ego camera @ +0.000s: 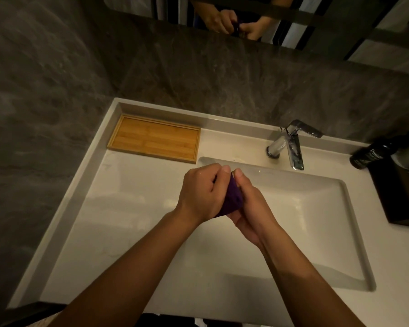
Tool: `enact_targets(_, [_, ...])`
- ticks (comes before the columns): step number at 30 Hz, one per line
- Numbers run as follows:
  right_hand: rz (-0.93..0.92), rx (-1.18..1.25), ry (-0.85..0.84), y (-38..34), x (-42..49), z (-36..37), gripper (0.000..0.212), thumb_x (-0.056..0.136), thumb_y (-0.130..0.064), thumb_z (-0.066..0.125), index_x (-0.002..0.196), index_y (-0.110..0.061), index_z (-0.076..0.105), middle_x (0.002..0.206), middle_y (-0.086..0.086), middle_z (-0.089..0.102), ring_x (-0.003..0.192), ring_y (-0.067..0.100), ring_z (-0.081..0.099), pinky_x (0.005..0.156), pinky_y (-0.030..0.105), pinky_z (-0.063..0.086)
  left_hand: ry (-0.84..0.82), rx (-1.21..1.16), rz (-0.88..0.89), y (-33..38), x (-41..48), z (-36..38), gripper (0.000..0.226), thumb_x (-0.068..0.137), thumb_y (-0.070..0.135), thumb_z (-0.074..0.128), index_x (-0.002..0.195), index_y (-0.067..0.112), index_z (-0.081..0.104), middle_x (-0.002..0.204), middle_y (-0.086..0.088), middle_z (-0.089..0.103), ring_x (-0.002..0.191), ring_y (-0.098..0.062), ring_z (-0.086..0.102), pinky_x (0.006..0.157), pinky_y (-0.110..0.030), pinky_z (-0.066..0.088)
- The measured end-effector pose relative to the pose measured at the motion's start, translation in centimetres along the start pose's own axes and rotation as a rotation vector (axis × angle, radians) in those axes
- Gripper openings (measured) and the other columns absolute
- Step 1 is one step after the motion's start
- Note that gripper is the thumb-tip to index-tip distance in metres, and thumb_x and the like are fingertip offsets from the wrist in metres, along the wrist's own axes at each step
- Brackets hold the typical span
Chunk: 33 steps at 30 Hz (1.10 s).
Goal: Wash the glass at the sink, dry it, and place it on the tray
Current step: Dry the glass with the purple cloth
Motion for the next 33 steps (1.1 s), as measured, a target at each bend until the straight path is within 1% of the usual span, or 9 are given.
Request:
enact_targets(3, [0.165,0.287,-0.018,0.4,-0.1,0.6,0.052,0.099,-0.054,0.060,0.116,-0.008,0.077,0.105,0.018,0.081,0.095,0.029,0.080,0.089,0.044,0.065,0.093,-0.138,0.020,-0.1,-1.1,-0.4,0.035,0.102,0.027,0.042,0.077,0.010,0.061,0.063,0.002,0.057,0.057,-0.001,0.053,0.049,-0.016,0.040])
enact_targets(6, [0.186,0.283,-0.034,0.6,0.0,0.7,0.056,0.097,-0.059,0.059,0.116,-0.010,0.078,0.115,0.020,0.080,0.105,0.032,0.079,0.099,0.049,0.061,0.105,-0.157,-0.001,-0.2,-1.0,-0.9,0.032,0.101,0.026,0.041,0.076,0.016,0.057,0.062,0.013,0.050,0.057,0.005,0.051,0.052,-0.008,0.035])
enact_targets(10, [-0.035,-0.109,0.000,-0.5,0.4,0.4,0.061,0.091,-0.062,0.056,0.123,-0.013,0.074,0.119,0.016,0.080,0.117,0.034,0.075,0.099,0.049,0.062,0.032,-0.019,-0.012,-0.4,0.6,-1.0,0.044,0.102,0.032,0.041,0.074,0.007,0.065,0.060,0.000,0.058,0.055,-0.010,0.056,0.048,-0.029,0.045])
enact_targets(12, [-0.061,-0.118,-0.004,-0.7,0.6,0.5,0.061,0.091,-0.062,0.056,0.124,-0.013,0.074,0.116,0.014,0.080,0.114,0.032,0.076,0.094,0.043,0.064,0.046,0.010,-0.003,-0.2,1.0,-1.0,0.044,0.102,0.032,0.042,0.076,0.006,0.066,0.060,-0.004,0.060,0.056,-0.020,0.059,0.049,-0.037,0.047])
enact_targets(18, [0.207,0.270,-0.061,0.0,0.5,0.3,0.058,0.097,-0.062,0.057,0.107,-0.012,0.086,0.114,0.019,0.080,0.109,0.032,0.076,0.107,0.051,0.053,0.144,-0.176,0.022,0.5,-0.9,-1.0,0.031,0.103,0.032,0.041,0.081,0.017,0.057,0.068,0.019,0.052,0.061,0.003,0.056,0.052,-0.008,0.037])
enact_targets(21, [0.163,0.172,-0.043,0.2,0.5,0.0,0.056,0.096,-0.061,0.057,0.113,-0.013,0.081,0.116,0.020,0.080,0.112,0.036,0.076,0.110,0.058,0.053,0.091,-0.144,-0.030,0.0,-0.6,-0.8,0.036,0.102,0.030,0.039,0.075,0.017,0.060,0.060,0.013,0.053,0.057,-0.004,0.056,0.050,-0.014,0.038])
enact_targets(26, [0.007,-0.030,-0.015,-0.4,0.6,-0.2,0.065,0.089,-0.062,0.061,0.127,-0.010,0.073,0.122,0.023,0.077,0.117,0.038,0.074,0.102,0.055,0.060,0.043,0.002,0.001,0.1,0.6,-0.4,0.040,0.102,0.031,0.040,0.080,0.011,0.067,0.061,0.004,0.056,0.057,-0.018,0.059,0.047,-0.029,0.045])
enact_targets(31, [0.276,0.311,-0.031,0.0,0.5,0.0,0.057,0.095,-0.060,0.063,0.105,-0.009,0.086,0.110,0.019,0.081,0.097,0.032,0.081,0.088,0.048,0.066,0.150,-0.133,0.037,0.8,-0.7,-0.6,0.039,0.101,0.024,0.042,0.074,0.005,0.063,0.061,0.000,0.056,0.056,-0.013,0.054,0.046,-0.017,0.037])
enact_targets(33, [0.278,0.275,-0.036,0.2,0.5,-0.1,0.058,0.096,-0.061,0.060,0.106,-0.010,0.086,0.112,0.019,0.081,0.099,0.032,0.081,0.092,0.049,0.064,0.136,-0.150,0.002,0.6,-0.8,-0.5,0.036,0.101,0.026,0.042,0.074,0.012,0.062,0.061,0.001,0.055,0.056,-0.011,0.054,0.046,-0.018,0.037])
Point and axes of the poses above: each hand's wrist, its own x-axis towards the middle knuckle, its own z-axis out of the palm, y = z × x, the point moved 4 cm from there along x, towards the middle knuckle
